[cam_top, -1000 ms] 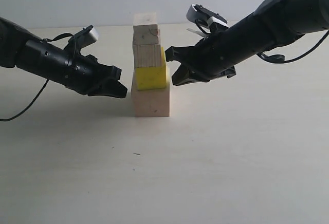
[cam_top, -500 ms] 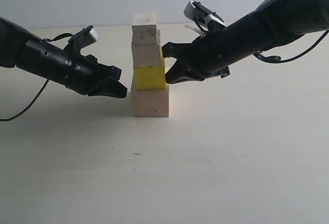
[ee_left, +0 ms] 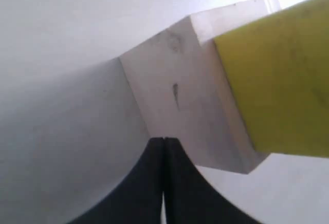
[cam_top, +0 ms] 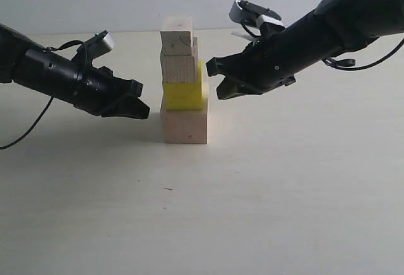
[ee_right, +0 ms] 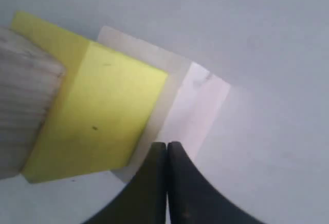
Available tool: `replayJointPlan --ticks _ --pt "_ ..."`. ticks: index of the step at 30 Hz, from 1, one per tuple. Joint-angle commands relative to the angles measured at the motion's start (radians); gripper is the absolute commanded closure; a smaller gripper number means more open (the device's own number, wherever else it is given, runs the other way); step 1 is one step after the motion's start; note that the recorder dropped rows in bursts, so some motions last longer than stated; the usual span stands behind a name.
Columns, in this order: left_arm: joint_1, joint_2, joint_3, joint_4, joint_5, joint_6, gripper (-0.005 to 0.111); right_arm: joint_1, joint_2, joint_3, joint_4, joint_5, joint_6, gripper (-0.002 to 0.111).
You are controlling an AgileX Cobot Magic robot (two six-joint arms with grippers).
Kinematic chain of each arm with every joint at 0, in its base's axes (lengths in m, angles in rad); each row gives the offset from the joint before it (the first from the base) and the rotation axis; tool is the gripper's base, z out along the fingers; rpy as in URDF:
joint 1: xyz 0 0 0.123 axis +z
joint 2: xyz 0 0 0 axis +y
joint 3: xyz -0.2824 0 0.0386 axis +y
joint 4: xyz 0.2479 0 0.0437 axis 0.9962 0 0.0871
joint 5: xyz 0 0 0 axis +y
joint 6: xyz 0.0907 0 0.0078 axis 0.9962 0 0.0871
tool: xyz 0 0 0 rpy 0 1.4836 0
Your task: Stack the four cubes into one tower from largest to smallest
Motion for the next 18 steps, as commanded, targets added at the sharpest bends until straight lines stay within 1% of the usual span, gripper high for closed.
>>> replayJointPlan --ticks 1,2,4,5,7,11,15,17,18 --pt "0.029 -0.047 0.073 -0.013 -0.091 0.019 0.107 -0.002 -0.068 0.003 -0.196 -0.099 0.122 0.108" --pt "0.037 -0.064 0.095 -0.02 -0.114 0.039 0.107 -0.006 -0.079 0.005 -0.205 -0.102 0.125 0.108" --pt "0.059 -0.107 0.141 -0.086 -0.14 0.113 0.107 -0.022 -0.108 0.005 -0.208 -0.104 0.123 0.108" --pt "0.084 -0.141 0.174 -0.161 -0.14 0.175 0.107 -0.03 -0.129 0.014 -0.208 -0.113 0.12 0.108" --pt "0.124 -0.201 0.213 -0.21 -0.14 0.235 0.107 -0.036 -0.165 0.059 -0.211 -0.17 0.12 0.108" --pt "0.176 -0.276 0.265 -0.245 -0.14 0.265 0.107 -0.036 -0.231 0.178 -0.215 -0.233 0.114 0.108" --pt "0.175 -0.32 0.289 -0.262 -0.138 0.278 0.107 -0.036 -0.293 0.252 -0.219 -0.25 0.114 0.108" --pt "0.175 -0.339 0.31 -0.293 -0.138 0.302 0.107 -0.036 -0.332 0.284 -0.221 -0.266 0.114 0.108" --pt "0.175 -0.355 0.328 -0.332 -0.142 0.341 0.107 -0.036 -0.354 0.3 -0.226 -0.273 0.114 0.108"
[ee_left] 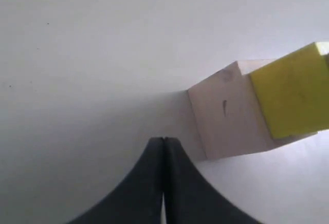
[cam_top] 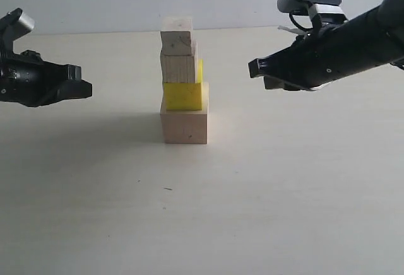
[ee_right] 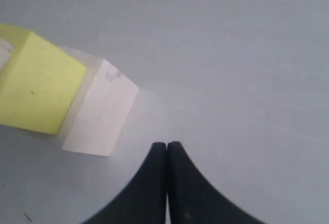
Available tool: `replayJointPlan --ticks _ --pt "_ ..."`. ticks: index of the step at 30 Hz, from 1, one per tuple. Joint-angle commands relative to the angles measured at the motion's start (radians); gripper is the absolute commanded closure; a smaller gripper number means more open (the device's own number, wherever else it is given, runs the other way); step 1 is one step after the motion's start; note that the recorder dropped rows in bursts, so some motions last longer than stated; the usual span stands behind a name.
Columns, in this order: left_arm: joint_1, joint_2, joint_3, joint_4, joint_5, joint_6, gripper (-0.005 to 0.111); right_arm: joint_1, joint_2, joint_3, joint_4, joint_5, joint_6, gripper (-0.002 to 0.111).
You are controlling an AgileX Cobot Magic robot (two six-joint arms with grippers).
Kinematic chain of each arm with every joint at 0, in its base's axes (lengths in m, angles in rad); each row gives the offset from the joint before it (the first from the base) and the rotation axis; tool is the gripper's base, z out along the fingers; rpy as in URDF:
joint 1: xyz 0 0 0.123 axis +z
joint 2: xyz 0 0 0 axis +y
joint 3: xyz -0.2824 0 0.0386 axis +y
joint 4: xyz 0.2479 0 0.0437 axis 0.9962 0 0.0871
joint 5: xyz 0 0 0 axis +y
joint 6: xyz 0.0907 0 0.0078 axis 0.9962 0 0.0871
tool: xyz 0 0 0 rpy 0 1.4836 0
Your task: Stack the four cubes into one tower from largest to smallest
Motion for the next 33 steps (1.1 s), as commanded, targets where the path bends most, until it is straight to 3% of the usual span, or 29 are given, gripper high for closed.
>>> replayJointPlan --ticks 1,3,7,17,29,33 --pt "0.001 -0.071 0.073 -0.146 -0.022 0.13 0.107 -0.005 -0.115 0.084 -0.026 -0.062 -0.003 0.108" --pt "0.001 -0.13 0.135 -0.27 -0.031 0.242 0.107 -0.005 -0.179 0.124 -0.058 -0.094 -0.003 0.108" --pt "0.001 -0.279 0.199 -0.27 -0.056 0.307 0.107 -0.005 -0.327 0.158 -0.063 -0.125 -0.056 0.108" --pt "0.001 -0.772 0.236 -0.27 -0.212 0.272 0.107 -0.005 -0.649 0.25 -0.088 -0.15 -0.049 0.108" --pt "0.001 -1.041 0.294 -0.27 -0.248 0.245 0.107 -0.005 -0.876 0.26 -0.09 -0.147 -0.045 0.108" --pt "0.001 -1.116 0.294 -0.27 -0.243 0.161 0.107 -0.005 -0.944 0.26 -0.09 -0.136 -0.047 0.108"
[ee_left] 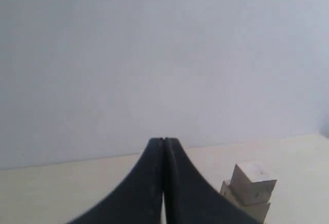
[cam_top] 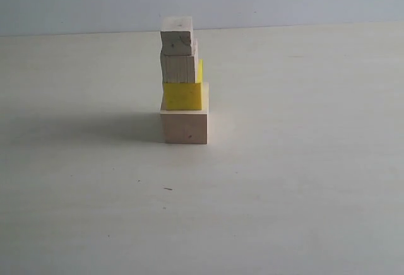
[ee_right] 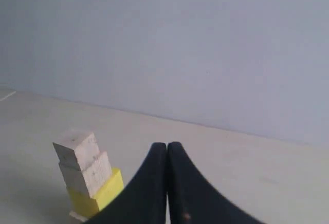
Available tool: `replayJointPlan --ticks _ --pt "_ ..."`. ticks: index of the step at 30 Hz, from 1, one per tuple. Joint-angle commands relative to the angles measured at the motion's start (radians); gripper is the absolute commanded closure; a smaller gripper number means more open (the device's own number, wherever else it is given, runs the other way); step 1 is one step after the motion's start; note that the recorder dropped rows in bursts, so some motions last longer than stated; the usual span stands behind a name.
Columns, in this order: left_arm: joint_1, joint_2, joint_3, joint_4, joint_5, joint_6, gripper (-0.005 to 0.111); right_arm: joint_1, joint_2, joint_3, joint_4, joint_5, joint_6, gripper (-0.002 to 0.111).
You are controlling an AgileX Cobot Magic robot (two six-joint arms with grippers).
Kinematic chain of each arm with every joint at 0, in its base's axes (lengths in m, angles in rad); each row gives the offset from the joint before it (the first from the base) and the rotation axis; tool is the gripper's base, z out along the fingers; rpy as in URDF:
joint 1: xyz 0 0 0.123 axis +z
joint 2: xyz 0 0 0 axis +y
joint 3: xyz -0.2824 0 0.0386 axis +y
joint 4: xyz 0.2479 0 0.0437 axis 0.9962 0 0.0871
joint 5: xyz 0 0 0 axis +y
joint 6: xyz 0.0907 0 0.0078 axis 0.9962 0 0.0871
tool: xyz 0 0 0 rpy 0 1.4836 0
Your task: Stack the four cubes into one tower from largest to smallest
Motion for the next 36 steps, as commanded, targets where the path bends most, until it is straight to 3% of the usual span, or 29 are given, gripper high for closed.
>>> replayJointPlan --ticks 1,9,20,36 --pt "0.001 -0.087 0.004 -0.008 0.006 -0.084 0.107 -0.005 -0.073 0.005 -0.006 0.007 -0.008 0.108" --pt "0.001 -0.224 0.004 0.018 -0.132 -0.081 0.107 -0.005 -0.184 0.005 -0.065 0.021 -0.008 0.108" --pt "0.001 -0.322 0.004 0.021 -0.134 -0.08 0.107 -0.005 -0.263 0.005 -0.057 0.021 0.043 0.108" --pt "0.001 -0.326 0.004 0.021 -0.134 -0.069 0.107 -0.005 -0.265 0.005 -0.057 0.021 0.044 0.108"
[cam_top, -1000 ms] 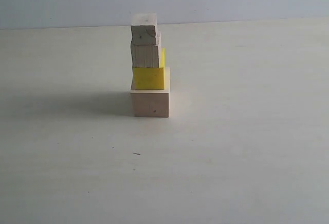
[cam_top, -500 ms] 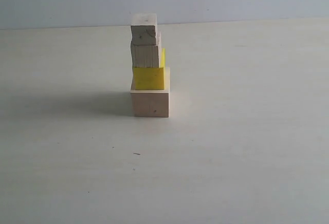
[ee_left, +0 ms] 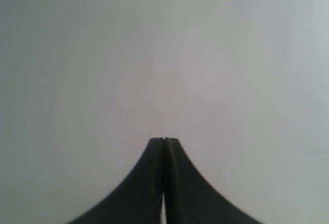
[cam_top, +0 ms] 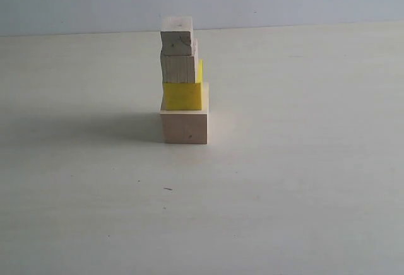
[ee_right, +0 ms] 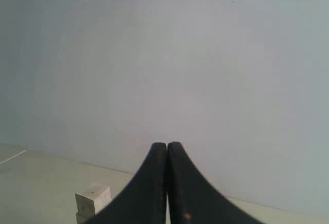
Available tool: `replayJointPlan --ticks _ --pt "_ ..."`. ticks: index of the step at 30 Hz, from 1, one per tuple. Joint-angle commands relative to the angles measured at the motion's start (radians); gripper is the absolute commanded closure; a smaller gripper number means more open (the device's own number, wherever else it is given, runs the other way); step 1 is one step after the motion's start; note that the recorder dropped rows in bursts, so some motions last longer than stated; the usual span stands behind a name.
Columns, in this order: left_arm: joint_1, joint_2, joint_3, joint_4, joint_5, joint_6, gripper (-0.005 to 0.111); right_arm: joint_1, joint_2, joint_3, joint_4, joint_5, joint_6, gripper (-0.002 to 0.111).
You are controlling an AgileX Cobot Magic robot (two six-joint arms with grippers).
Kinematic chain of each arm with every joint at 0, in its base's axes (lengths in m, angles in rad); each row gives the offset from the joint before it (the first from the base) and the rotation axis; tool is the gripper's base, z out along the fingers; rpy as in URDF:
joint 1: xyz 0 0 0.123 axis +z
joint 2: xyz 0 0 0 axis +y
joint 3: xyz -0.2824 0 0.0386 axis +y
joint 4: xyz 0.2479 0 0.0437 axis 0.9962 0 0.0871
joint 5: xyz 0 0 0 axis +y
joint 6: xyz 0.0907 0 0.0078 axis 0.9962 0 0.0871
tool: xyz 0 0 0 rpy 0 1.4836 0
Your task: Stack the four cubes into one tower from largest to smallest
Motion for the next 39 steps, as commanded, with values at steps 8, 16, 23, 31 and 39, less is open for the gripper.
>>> replayJointPlan --ticks 8,16,23,31,39 --pt "0.003 -0.033 0.004 0.005 0.0 0.005 0.107 -0.005 -0.004 0.005 -0.004 0.003 0.004 0.108" --pt "0.025 -0.205 0.004 0.204 -0.103 -0.06 0.107 -0.005 -0.004 0.005 -0.004 0.003 0.002 0.108" --pt "0.172 -0.245 0.065 0.768 -0.052 -0.681 0.107 -0.005 -0.004 0.005 -0.004 0.003 0.004 0.108" --pt "0.284 -0.252 0.088 1.05 0.224 -0.883 0.107 -0.005 -0.004 0.005 -0.004 0.003 0.004 0.108" --pt "0.281 -0.286 0.169 1.118 0.224 -0.982 0.107 -0.005 -0.004 0.005 -0.004 0.003 0.004 0.108"
